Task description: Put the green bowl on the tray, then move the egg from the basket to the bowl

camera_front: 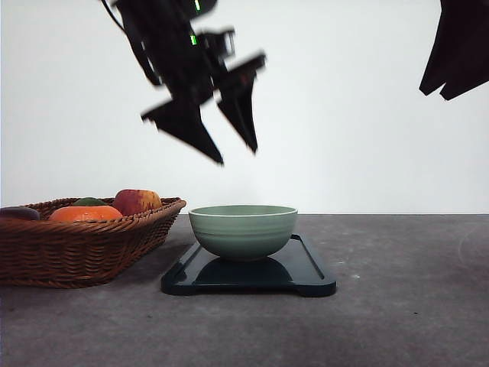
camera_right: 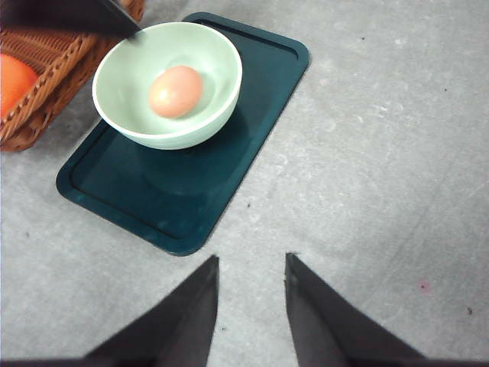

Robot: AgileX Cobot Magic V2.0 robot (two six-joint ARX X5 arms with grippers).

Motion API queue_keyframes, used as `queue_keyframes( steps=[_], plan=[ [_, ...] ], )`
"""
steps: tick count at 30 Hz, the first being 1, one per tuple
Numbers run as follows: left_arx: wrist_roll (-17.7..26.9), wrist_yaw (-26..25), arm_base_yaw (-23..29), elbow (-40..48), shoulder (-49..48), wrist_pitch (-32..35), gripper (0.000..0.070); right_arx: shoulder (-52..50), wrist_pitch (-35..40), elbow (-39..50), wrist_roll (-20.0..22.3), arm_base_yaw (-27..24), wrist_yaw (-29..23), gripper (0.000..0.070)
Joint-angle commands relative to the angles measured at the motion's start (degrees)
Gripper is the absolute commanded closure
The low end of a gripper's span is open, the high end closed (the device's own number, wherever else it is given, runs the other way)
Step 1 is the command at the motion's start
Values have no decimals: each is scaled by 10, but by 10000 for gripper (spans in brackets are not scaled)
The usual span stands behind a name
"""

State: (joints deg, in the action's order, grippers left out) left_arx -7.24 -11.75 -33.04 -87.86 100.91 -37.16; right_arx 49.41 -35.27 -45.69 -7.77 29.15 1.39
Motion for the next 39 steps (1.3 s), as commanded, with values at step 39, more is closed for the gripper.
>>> queue_keyframes(
  steps=[39],
  plan=[
    [-47, 135, 24, 479, -612, 21, 344, 3, -2, -5, 26, 3, -3, 531]
  ],
)
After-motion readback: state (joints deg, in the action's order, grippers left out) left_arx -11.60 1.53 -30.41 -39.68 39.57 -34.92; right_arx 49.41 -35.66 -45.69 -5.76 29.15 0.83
